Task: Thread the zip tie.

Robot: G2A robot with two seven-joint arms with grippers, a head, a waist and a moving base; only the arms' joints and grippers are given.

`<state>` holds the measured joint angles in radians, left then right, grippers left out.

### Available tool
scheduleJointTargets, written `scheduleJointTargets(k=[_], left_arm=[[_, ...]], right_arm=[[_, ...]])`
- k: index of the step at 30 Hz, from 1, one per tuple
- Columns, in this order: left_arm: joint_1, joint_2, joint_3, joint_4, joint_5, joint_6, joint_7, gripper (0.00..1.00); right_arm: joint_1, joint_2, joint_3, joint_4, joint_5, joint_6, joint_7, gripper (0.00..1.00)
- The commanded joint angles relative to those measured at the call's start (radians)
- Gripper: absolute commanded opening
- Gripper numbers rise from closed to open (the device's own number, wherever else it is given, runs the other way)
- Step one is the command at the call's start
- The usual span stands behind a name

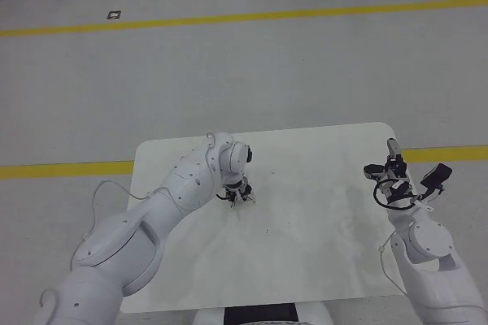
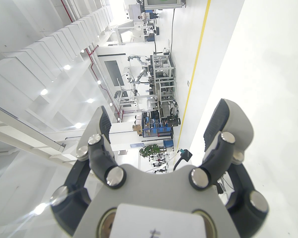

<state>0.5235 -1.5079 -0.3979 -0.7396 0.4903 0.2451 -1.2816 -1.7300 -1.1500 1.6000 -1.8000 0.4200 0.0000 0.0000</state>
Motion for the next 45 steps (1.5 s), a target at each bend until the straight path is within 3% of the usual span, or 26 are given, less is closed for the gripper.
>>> scheduleJointTargets(k=[1,20,23,27,32,38,45], left_arm=[[-0.001,-0.006,0.010,0.012,0.007,-0.004,0.007,0.24],[-0.008,-0.049,0.047,0.092,0.015,-0.052,0.069,0.18],[-0.010,-0.056,0.051,0.106,0.012,-0.057,0.071,0.14],[-0.014,-0.065,0.056,0.123,0.011,-0.061,0.074,0.00],[-0.023,-0.074,0.059,0.146,0.010,-0.064,0.073,0.00],[-0.056,-0.076,0.056,0.132,0.018,-0.039,0.051,0.00],[-0.076,-0.058,0.043,0.080,0.028,-0.017,-0.001,0.00]], right_arm=[[0.000,0.000,0.000,0.000,0.000,0.000,0.000,1.00],[0.000,0.000,0.000,0.000,0.000,0.000,0.000,1.00],[0.000,0.000,0.000,0.000,0.000,0.000,0.000,1.00],[0.000,0.000,0.000,0.000,0.000,0.000,0.000,1.00],[0.000,0.000,0.000,0.000,0.000,0.000,0.000,1.00],[0.000,0.000,0.000,0.000,0.000,0.000,0.000,1.00],[0.000,0.000,0.000,0.000,0.000,0.000,0.000,1.00]])
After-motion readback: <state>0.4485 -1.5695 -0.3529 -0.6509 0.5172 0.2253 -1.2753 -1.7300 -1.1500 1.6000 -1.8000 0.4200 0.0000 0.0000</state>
